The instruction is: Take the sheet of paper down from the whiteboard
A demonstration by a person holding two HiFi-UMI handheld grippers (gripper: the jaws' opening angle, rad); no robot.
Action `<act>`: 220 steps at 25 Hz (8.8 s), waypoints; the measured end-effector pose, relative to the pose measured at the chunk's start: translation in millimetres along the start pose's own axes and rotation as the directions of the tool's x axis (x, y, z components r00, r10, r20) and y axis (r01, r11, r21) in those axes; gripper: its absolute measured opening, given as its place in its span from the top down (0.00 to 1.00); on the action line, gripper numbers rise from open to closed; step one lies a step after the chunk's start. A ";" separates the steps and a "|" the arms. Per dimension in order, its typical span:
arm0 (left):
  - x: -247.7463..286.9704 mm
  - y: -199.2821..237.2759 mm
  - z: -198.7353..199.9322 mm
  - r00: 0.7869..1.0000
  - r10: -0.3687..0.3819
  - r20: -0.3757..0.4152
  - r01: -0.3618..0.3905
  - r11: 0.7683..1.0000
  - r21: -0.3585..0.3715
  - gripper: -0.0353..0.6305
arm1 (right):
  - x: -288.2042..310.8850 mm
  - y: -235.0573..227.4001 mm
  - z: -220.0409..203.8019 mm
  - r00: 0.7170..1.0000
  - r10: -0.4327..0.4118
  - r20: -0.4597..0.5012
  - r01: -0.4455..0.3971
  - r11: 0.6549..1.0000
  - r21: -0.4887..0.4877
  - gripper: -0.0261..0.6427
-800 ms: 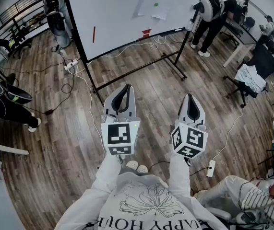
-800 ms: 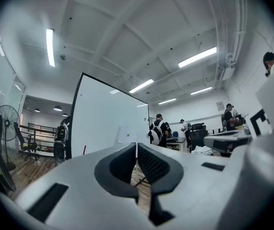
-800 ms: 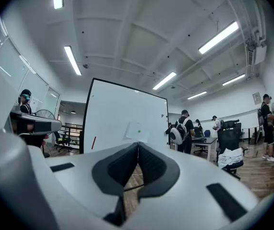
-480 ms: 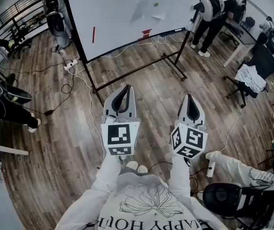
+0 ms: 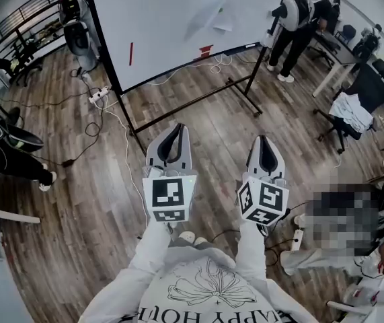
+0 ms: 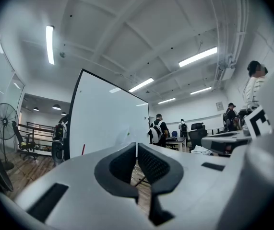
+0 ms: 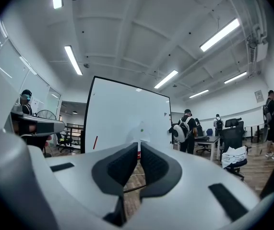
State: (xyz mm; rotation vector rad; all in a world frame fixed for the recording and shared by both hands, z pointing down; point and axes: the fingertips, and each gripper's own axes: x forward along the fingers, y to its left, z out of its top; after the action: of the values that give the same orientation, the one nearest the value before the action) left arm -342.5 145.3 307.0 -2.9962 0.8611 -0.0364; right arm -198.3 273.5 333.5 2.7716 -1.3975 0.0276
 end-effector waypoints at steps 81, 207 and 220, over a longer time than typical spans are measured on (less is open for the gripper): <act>639.5 107.2 -12.7 0.971 0.239 -0.022 -0.236 0.968 0.086 0.80 | 664.8 -106.2 -1.5 0.957 0.290 0.022 -0.289 0.956 -0.046 0.95; 554.8 172.7 11.9 0.726 0.687 -0.032 -0.688 0.725 -0.028 0.94 | 736.5 -42.9 65.0 0.764 0.626 0.155 -0.620 0.779 -0.092 0.95; 554.7 167.9 13.0 0.731 0.682 -0.026 -0.682 0.730 -0.032 0.94 | 727.8 -35.6 61.7 0.753 0.643 0.145 -0.638 0.766 -0.080 0.96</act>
State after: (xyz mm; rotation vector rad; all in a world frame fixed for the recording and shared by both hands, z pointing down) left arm 38.7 -291.2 297.8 -2.4987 1.9216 -0.0221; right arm 263.1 -292.5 294.8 2.1581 -2.3046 -0.2025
